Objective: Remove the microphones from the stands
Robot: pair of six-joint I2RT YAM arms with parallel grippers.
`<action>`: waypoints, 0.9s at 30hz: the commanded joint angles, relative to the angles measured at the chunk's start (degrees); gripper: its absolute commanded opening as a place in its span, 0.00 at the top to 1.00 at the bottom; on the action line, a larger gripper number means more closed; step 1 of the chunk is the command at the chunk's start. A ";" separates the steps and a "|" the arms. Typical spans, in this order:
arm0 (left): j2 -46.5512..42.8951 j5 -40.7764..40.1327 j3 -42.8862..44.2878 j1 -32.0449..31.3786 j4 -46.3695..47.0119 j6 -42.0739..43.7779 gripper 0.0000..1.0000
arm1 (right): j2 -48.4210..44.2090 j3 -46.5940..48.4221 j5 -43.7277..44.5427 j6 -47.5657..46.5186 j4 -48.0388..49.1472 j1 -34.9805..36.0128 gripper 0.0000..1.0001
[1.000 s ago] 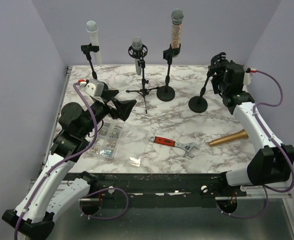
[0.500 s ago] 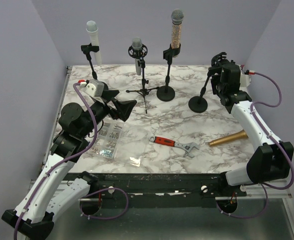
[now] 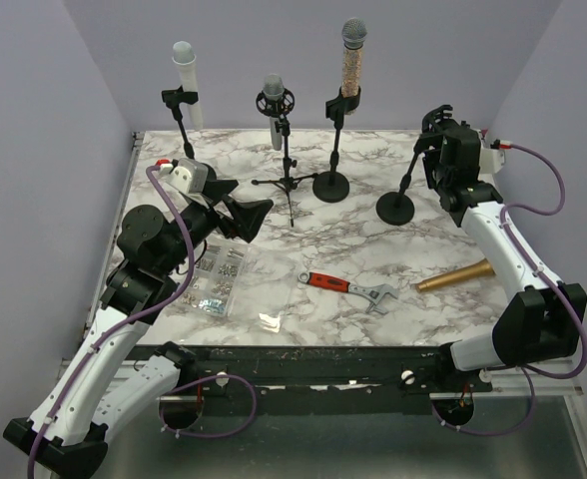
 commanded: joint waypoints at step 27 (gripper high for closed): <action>-0.01 0.09 1.73 -0.64 -0.13 0.14 0.02 | 5.25 -21.40 -4.40 -0.39 1.27 0.15 0.27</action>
